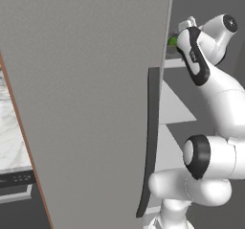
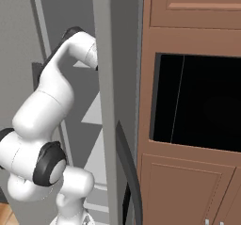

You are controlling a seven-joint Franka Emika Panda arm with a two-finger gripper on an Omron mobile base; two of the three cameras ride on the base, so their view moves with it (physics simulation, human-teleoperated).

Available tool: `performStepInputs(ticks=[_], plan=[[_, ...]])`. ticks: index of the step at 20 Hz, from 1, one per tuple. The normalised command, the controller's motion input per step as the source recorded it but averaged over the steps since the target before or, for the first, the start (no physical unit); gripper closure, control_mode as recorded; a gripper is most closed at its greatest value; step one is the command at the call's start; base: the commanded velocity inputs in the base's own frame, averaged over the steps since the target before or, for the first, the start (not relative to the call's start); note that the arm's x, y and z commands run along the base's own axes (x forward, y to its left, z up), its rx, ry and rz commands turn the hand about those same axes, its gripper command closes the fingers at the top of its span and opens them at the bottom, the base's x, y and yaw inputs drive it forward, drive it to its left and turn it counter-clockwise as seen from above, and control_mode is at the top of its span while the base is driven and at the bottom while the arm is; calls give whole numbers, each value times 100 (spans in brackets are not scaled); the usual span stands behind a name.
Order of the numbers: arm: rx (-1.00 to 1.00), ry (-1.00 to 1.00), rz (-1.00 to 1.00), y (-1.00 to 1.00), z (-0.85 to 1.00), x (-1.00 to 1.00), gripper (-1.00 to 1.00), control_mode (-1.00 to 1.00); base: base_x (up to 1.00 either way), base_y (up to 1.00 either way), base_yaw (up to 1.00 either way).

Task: Take the squash and avocado out of the freezer and place them in the tupperware container on the counter. Then put the tupperware containing the vegetables back in the freezer.

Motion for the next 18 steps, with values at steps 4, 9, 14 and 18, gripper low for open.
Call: performStepInputs(ticks=[4,9,14,18], plan=[[0,-27,2,13,34,-28,-100,-100,0,0,0],[0,-23,0,25,37,-79,-100,-100,0,0,0],[0,-18,-1,17,40,-100,-100,-100,0,0,0],[0,-16,-1,0,34,-100,-100,-100,0,0,0]])
